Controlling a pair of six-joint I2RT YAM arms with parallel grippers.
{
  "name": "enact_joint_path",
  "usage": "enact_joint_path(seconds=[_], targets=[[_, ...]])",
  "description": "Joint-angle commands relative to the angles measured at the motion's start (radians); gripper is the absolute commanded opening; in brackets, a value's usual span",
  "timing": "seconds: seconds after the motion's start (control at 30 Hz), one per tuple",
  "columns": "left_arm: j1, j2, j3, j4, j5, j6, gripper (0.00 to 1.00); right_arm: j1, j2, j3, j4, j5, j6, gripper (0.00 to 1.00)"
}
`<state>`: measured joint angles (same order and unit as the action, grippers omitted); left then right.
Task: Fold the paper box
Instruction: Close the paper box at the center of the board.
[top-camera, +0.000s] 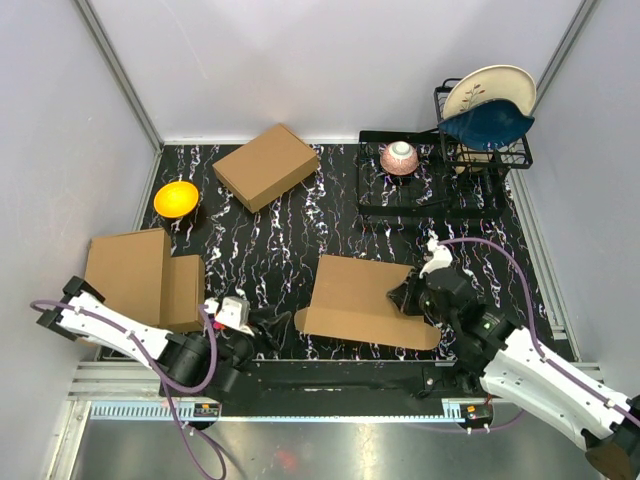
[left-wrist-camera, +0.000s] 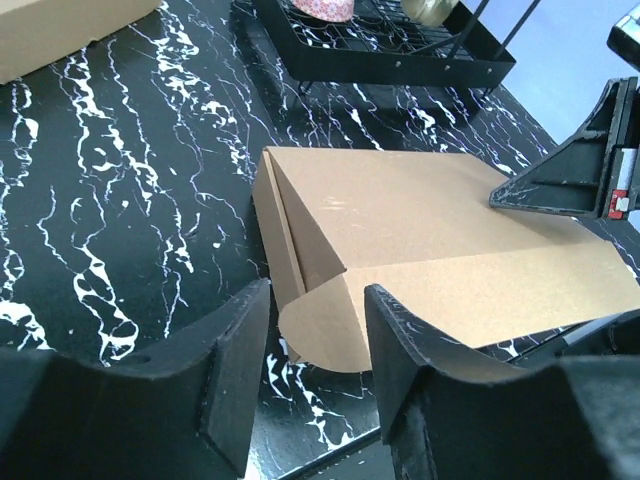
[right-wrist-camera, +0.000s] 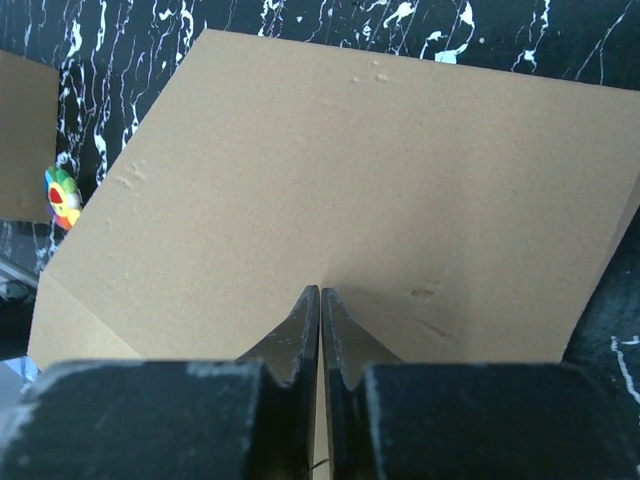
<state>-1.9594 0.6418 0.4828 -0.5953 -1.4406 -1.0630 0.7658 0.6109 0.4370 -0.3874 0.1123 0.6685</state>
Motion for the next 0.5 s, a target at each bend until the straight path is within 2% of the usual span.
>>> enact_joint_path(seconds=[0.0, 0.07, 0.1, 0.17, 0.2, 0.23, 0.27, 0.37, 0.47], targets=[[-0.001, 0.085, 0.085, -0.478, -0.277, -0.512, 0.49, 0.004, 0.058, -0.018, 0.030, 0.007, 0.058, 0.04], [0.004, 0.175, 0.105, -0.622, -0.277, -0.645, 0.50, 0.006, 0.108, -0.017, 0.030, 0.009, 0.078, 0.00], [0.007, 0.212, 0.112, -0.674, -0.277, -0.799, 0.51, 0.006, 0.128, -0.014, 0.030, 0.007, 0.085, 0.00], [0.013, 0.347, 0.141, -0.833, -0.277, -0.956, 0.54, 0.006, 0.176, -0.014, 0.028, 0.001, 0.097, 0.00], [0.017, 0.401, 0.157, -0.900, -0.277, -1.138, 0.56, 0.007, 0.187, -0.017, 0.031, -0.002, 0.101, 0.00], [0.030, 0.454, 0.171, -0.950, -0.277, -1.184, 0.59, 0.006, 0.196, -0.023, 0.036, -0.005, 0.108, 0.00], [0.034, 0.546, 0.216, -0.951, -0.277, -1.178, 0.62, 0.007, 0.193, -0.032, 0.044, -0.008, 0.115, 0.00], [0.053, 0.681, 0.307, -0.951, -0.277, -1.190, 0.75, 0.006, 0.188, -0.049, 0.059, -0.003, 0.126, 0.00], [0.102, 0.699, 0.323, -0.951, -0.277, -1.271, 0.77, 0.007, 0.162, -0.049, 0.059, 0.007, 0.132, 0.01]])
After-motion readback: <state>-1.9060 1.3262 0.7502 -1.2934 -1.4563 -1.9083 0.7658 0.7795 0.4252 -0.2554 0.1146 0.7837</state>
